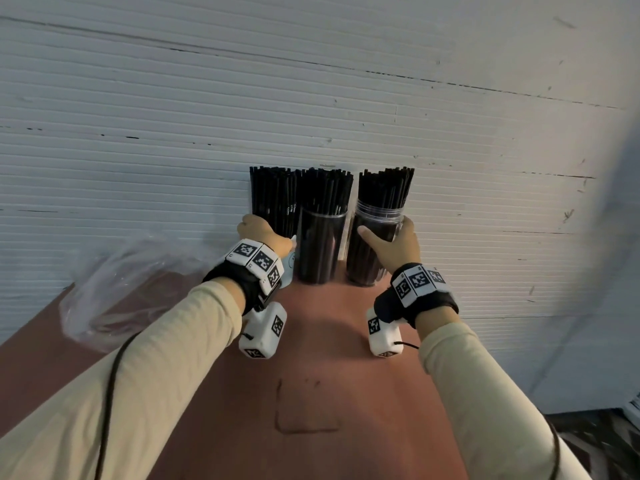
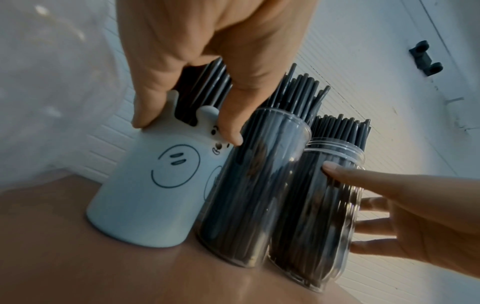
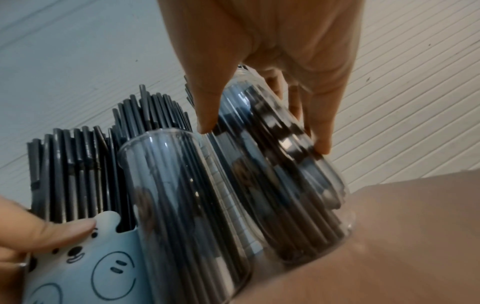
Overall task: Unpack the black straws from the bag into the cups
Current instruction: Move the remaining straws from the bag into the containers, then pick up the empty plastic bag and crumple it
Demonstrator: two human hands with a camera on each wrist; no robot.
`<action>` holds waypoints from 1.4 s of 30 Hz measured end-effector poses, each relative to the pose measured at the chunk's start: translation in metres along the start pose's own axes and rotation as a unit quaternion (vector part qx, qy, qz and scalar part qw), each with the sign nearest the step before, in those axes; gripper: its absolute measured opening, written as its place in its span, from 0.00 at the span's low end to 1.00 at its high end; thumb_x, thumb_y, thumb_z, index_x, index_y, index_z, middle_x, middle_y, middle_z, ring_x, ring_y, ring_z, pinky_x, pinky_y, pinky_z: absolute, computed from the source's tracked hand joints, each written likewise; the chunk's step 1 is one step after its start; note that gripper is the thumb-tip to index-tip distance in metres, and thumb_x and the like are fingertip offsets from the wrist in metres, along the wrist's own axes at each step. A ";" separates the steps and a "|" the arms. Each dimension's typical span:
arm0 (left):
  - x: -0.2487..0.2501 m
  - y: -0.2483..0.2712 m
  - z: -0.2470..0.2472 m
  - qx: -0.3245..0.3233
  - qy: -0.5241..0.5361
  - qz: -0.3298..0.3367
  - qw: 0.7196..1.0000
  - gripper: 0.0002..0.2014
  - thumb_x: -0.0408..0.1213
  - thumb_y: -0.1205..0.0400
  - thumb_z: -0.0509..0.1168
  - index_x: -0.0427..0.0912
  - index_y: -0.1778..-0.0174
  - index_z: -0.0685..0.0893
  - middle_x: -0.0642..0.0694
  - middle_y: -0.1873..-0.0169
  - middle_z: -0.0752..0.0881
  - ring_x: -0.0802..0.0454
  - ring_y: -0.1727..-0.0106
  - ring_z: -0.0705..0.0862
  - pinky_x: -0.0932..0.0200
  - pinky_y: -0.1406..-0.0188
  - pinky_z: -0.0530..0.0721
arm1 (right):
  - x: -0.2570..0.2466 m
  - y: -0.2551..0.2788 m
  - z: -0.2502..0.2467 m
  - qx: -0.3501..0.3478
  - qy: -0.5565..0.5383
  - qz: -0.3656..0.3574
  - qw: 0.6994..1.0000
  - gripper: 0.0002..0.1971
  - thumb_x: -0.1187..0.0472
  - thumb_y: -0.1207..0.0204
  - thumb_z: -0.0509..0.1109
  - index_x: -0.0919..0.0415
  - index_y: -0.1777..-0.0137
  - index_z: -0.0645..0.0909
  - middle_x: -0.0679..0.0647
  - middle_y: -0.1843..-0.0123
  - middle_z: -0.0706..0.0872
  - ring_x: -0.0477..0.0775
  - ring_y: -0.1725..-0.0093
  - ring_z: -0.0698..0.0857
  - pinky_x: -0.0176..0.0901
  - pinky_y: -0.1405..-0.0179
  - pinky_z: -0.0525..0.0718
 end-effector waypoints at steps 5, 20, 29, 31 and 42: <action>0.000 -0.001 -0.003 0.006 -0.001 -0.008 1.000 0.44 0.42 0.29 0.79 0.28 0.25 0.62 0.34 0.27 0.69 0.39 0.26 0.72 0.51 0.29 0.73 | 0.003 -0.006 0.004 -0.007 -0.003 0.006 1.000 0.42 0.46 0.32 0.80 0.64 0.25 0.65 0.59 0.30 0.78 0.59 0.30 0.78 0.48 0.34 0.77; 0.006 0.044 -0.075 0.024 0.093 0.154 0.983 0.33 0.33 0.27 0.75 0.40 0.27 0.71 0.41 0.31 0.77 0.46 0.32 0.77 0.61 0.43 0.75 | -0.075 0.065 0.015 -0.049 0.042 -0.169 0.984 0.06 0.57 0.24 0.69 0.58 0.49 0.80 0.54 0.51 0.84 0.54 0.50 0.82 0.47 0.46 0.82; -0.041 0.057 -0.179 -0.122 -0.119 0.205 0.964 0.18 0.42 0.29 0.78 0.61 0.46 0.84 0.50 0.44 0.83 0.54 0.40 0.81 0.51 0.37 0.78 | -0.126 0.156 0.101 -0.426 0.056 -0.156 0.890 0.08 0.65 0.19 0.67 0.67 0.48 0.87 0.60 0.60 0.90 0.50 0.65 0.87 0.41 0.57 0.89; -0.059 0.059 -0.187 -0.178 -0.169 0.194 0.950 0.22 0.42 0.27 0.77 0.61 0.38 0.82 0.50 0.37 0.78 0.56 0.35 0.75 0.54 0.37 0.73 | -0.132 0.172 0.112 -0.455 0.078 -0.163 0.872 0.09 0.66 0.19 0.66 0.68 0.47 0.87 0.61 0.58 0.90 0.52 0.64 0.88 0.40 0.57 0.89; -0.103 0.057 -0.199 -0.127 -0.168 0.237 0.948 0.20 0.23 0.23 0.64 0.55 0.48 0.87 0.56 0.47 0.85 0.61 0.45 0.83 0.72 0.58 0.74 | -0.141 0.190 0.123 -0.441 0.275 -0.191 0.833 0.20 0.58 0.19 0.65 0.51 0.27 0.78 0.51 0.28 0.81 0.51 0.31 0.79 0.40 0.32 0.74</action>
Point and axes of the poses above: each hand's wrist, its own y-axis away from the middle knuckle, its own z-axis out of the palm, x = y × z, the point moved 4 cm from there along -y, towards the middle knuckle
